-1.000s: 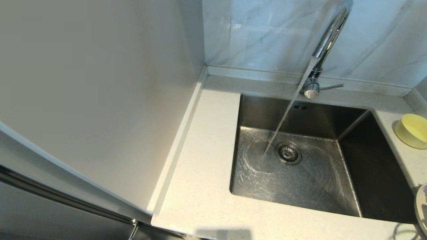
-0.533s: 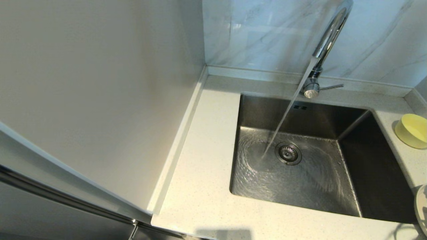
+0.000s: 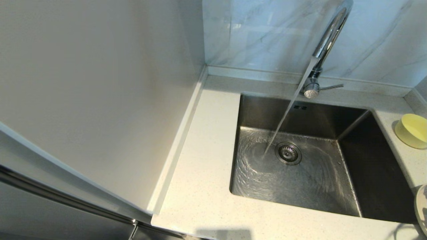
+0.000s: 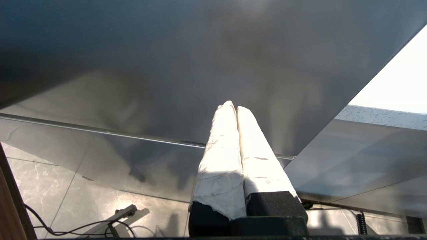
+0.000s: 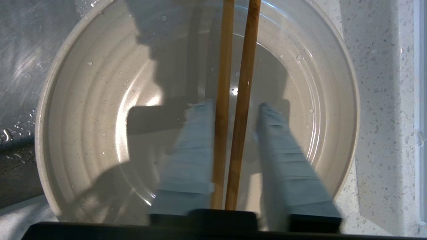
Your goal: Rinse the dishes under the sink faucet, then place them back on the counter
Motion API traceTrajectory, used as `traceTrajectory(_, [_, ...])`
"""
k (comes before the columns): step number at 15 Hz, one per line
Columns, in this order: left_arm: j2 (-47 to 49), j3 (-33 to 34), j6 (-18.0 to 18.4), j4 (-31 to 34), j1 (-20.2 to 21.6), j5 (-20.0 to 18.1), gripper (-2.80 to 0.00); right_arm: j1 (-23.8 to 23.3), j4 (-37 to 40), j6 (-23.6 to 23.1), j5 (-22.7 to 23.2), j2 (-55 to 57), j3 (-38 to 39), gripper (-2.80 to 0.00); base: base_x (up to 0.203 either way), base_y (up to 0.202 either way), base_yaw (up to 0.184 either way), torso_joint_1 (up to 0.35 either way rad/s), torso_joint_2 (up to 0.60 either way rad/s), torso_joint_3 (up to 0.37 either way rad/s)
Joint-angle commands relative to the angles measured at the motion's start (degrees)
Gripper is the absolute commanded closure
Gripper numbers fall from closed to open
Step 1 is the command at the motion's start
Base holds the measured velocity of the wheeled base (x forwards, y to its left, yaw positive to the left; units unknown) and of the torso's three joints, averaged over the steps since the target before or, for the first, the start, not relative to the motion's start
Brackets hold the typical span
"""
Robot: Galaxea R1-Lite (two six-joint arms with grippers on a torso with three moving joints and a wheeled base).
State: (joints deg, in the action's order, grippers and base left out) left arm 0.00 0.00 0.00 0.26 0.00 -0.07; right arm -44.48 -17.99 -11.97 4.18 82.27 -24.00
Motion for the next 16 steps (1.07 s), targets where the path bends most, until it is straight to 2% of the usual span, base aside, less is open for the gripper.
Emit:
traceTrajectory(1, [0.0,0.0,0.0,0.0,0.0,0.0,0.00,0.0,-0.1,-0.1,0.0,0.1,-0.1,-2.80,0.000,0.000,0.000,0.000,0.00,0.000])
traceTrajectory(6, [0.0,0.0,0.0,0.0,0.0,0.0,0.00,0.0,-0.2,0.2,-0.2,-0.5,-0.8,-2.80,0.000,0.000,0.000,0.000,0.00,0.000])
traceTrajectory(10, [0.0,0.0,0.0,0.0,0.0,0.0,0.00,0.0,1.2,-0.1,-0.1,-8.0,-6.0,-2.80,0.000,0.000,0.000,0.000,0.00,0.000])
traceTrajectory(12, [0.0,0.0,0.0,0.0,0.0,0.0,0.00,0.6,3.7,-2.1,1.6,-10.5,-9.7,-2.80,0.000,0.000,0.000,0.000,0.00,0.000])
traceTrajectory(14, [0.0,0.0,0.0,0.0,0.0,0.0,0.00,2.9,4.6,-3.2,5.0,-11.1,-13.6,-2.80,0.000,0.000,0.000,0.000,0.00,0.000])
traceTrajectory(16, [0.0,0.0,0.0,0.0,0.0,0.0,0.00,8.1,10.1,-3.2,5.7,-11.4,-19.9,-2.80,0.000,0.000,0.000,0.000,0.00,0.000])
